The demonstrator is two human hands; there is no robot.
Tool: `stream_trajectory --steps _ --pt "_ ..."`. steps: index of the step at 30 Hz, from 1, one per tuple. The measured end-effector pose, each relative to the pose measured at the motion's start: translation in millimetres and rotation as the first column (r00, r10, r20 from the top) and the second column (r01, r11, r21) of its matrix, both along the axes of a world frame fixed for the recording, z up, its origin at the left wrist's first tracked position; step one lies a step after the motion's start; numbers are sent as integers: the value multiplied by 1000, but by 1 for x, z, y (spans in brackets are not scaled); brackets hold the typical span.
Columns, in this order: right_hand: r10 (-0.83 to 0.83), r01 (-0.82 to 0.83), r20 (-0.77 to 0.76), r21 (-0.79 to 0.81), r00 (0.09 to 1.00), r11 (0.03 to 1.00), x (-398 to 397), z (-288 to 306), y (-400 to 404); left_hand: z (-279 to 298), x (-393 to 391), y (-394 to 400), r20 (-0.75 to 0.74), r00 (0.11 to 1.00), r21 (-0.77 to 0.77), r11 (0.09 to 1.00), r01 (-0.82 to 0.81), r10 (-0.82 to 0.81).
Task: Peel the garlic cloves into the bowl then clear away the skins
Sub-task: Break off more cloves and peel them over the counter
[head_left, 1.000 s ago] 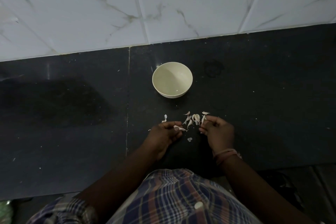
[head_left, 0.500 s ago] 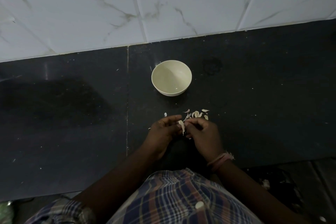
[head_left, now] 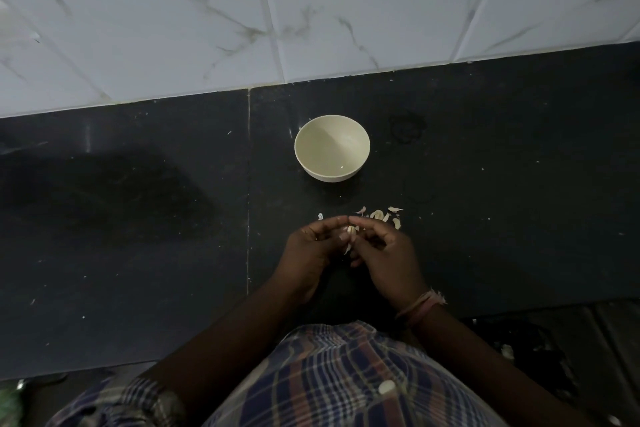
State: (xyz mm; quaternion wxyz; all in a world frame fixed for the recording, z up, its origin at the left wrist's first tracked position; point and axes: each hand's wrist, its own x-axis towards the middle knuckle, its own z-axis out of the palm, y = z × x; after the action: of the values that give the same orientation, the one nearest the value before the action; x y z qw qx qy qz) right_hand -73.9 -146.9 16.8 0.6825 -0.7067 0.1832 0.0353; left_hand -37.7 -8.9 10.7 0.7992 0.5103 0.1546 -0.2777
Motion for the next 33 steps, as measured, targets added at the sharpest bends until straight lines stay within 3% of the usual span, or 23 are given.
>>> stream_trajectory --steps 3,8,12,17,21,24,30,33 --pt "-4 4 -16 16 1000 1000 -2 2 0 4 1 0 -18 999 17 999 -37 37" --pt "-176 184 -71 128 982 975 1 0 1 3 -5 -2 -85 996 -78 996 -48 41" --pt "-181 193 -81 186 980 963 0 -1 4 -3 -10 -3 -52 998 0 999 -47 47" --pt "-71 67 -36 -89 997 994 -5 -4 2 -2 -10 0 -43 996 26 997 -78 79" --pt "18 -20 -9 -314 1000 949 -3 -6 -1 -2 -11 -2 -24 994 16 995 -102 102" --pt "40 -41 -8 -361 999 932 0 -5 -1 -4 -10 -1 4 993 41 992 -120 120" --pt "-34 20 -126 -110 991 994 8 4 4 -4 -10 4 -9 989 -19 989 -147 147" --pt "-99 128 -201 140 975 982 14 5 6 -2 -6 6 -59 988 -89 985 -147 142"
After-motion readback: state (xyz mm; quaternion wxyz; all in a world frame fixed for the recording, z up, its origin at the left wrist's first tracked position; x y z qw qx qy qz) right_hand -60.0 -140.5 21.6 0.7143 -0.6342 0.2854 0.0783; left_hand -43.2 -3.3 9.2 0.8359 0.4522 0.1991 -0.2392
